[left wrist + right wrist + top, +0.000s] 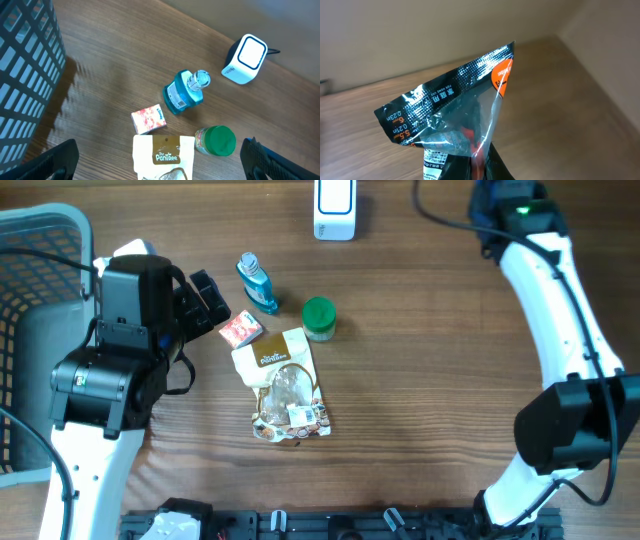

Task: Scan the item barcode
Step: 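Move the black package right and drop it on the table's right edge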

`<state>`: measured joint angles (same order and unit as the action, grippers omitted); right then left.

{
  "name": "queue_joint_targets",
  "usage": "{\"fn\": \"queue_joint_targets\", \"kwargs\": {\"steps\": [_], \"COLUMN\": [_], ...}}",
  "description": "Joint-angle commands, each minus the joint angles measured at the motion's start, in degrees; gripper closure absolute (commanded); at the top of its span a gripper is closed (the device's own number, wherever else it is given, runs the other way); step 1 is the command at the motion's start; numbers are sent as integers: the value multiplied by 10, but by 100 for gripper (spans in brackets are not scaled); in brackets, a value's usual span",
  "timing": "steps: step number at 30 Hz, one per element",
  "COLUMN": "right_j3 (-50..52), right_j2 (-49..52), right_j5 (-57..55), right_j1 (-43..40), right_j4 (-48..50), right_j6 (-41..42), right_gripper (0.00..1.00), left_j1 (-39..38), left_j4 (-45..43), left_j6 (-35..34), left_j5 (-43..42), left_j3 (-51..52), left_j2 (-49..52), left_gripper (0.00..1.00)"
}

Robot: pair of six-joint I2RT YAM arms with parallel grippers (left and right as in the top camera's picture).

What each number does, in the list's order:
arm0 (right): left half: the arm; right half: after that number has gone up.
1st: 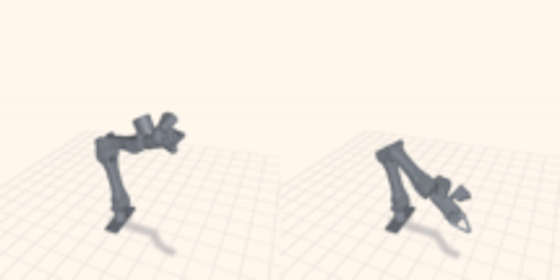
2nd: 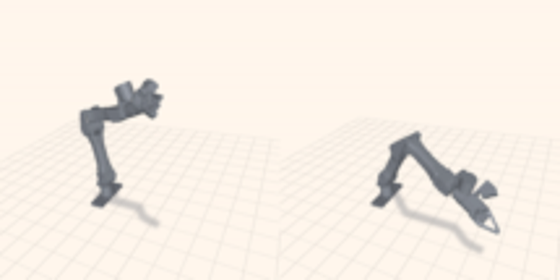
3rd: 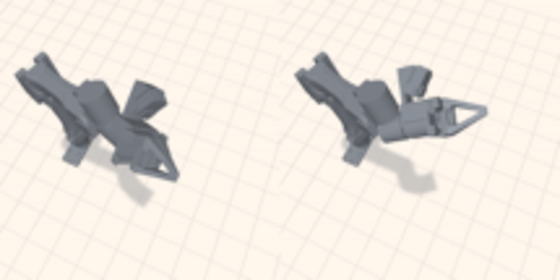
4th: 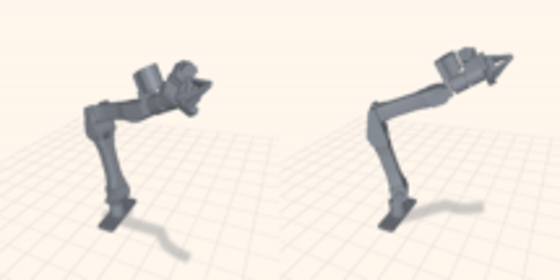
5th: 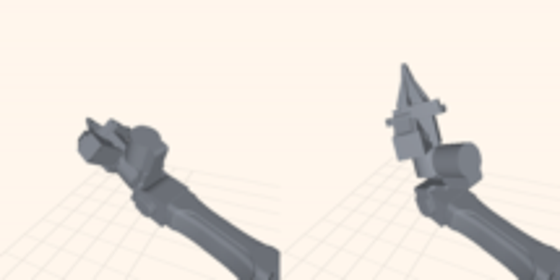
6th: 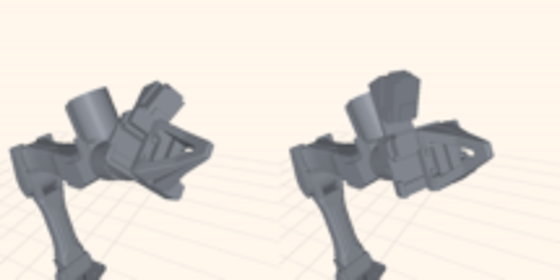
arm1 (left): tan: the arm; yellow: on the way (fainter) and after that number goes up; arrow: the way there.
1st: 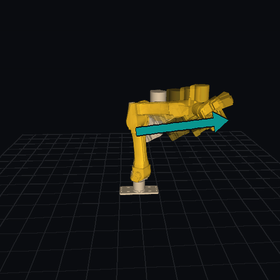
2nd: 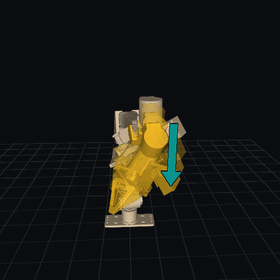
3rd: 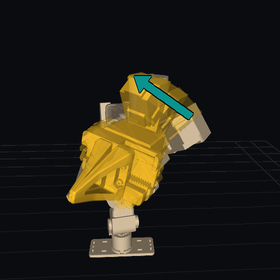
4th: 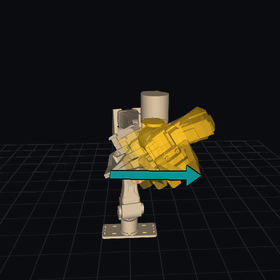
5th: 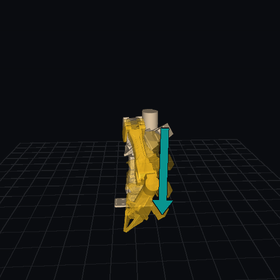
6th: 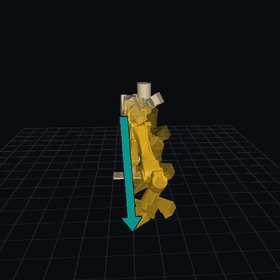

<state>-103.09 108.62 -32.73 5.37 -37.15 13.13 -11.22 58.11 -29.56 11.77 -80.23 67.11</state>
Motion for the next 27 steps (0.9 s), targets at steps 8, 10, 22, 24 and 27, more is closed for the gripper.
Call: {"fn": "queue_joint_targets", "kwargs": {"steps": [8,10,22,24,27], "right_j3": [85,121,251,251,251], "right_j2": [-20,-20,-16,-8,25], "right_j5": [-52,-52,-55,-54,-50], "right_j1": [-112,-134,-272,-291,-320], "right_j4": [27,55,142,142,144], "right_j6": [113,118,170,171,173], "right_gripper": [95,95,95,95,95], "left_j1": [3,3,3,3,3], "left_j4": [-1,-1,-1,-1,-1], "left_j6": [9,9,9,9,9], "left_j5": [7,7,7,7,7], "left_j3": [-7,-7,-7,-7,-7], "left_j2": [-6,-6,-6,-6,-6], "left_gripper": [0,0,0,0,0]}}
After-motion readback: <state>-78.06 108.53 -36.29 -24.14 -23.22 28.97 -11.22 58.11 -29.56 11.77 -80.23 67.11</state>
